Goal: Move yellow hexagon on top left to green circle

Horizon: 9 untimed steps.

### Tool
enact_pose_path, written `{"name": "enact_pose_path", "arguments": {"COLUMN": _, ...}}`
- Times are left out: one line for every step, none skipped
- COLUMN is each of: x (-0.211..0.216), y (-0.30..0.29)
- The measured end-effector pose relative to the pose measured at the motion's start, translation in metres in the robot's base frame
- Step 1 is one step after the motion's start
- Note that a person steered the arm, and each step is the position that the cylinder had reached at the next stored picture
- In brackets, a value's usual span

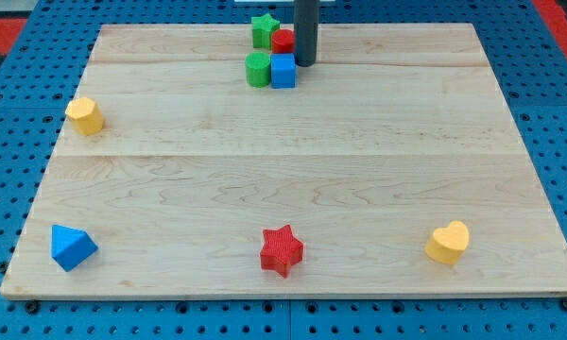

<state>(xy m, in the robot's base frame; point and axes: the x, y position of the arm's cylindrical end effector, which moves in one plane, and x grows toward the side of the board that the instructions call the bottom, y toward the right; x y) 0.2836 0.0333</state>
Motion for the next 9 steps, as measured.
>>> {"name": "enact_pose_path", "arguments": {"x": 0.013, "y": 0.045}}
{"name": "enact_pose_path", "arguments": {"x": 0.043, "y": 0.065}}
{"name": "enact_pose_path", "arguments": {"x": 0.066, "y": 0.038}}
{"name": "enact_pose_path", "arguments": {"x": 0.078, "y": 0.023}}
{"name": "enact_pose_path", "arguments": {"x": 0.127, "y": -0.060}}
{"name": "enact_pose_path", "arguments": {"x": 0.155, "y": -0.163}}
{"name": "enact_pose_path", "arguments": {"x": 0.156, "y": -0.265}}
{"name": "enact_pose_path", "arguments": {"x": 0.137, "y": -0.299}}
{"name": "enact_pose_path", "arguments": {"x": 0.118, "y": -0.309}}
